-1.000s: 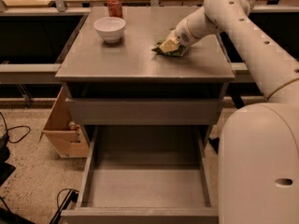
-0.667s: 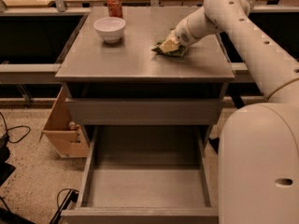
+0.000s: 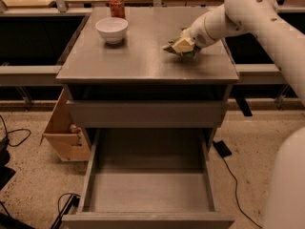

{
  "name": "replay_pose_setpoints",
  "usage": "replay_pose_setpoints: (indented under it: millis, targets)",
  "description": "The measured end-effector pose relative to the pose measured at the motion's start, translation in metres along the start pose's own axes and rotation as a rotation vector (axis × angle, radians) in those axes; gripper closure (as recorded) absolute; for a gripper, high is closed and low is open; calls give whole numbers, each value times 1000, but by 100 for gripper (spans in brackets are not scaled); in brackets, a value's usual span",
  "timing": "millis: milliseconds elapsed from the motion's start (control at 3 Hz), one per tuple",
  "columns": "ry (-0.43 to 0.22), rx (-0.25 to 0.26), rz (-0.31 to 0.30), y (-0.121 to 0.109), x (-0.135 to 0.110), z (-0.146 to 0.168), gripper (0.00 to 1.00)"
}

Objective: Place green jalapeno chip bag into middle drawer

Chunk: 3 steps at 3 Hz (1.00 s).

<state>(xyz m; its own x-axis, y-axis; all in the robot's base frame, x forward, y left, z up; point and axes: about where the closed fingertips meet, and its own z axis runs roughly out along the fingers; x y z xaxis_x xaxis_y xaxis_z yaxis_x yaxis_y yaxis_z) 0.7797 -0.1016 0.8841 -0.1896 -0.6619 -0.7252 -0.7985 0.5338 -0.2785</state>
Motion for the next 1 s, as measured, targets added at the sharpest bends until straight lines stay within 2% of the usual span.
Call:
replay_pose_setpoints:
  millis: [333,667,1000]
  targets:
    - [-16,109,-42,13,-7,-70,100]
    - [-6,181,-68,48,-4,-136,100]
    - [51,153,1,106,33,-163,100]
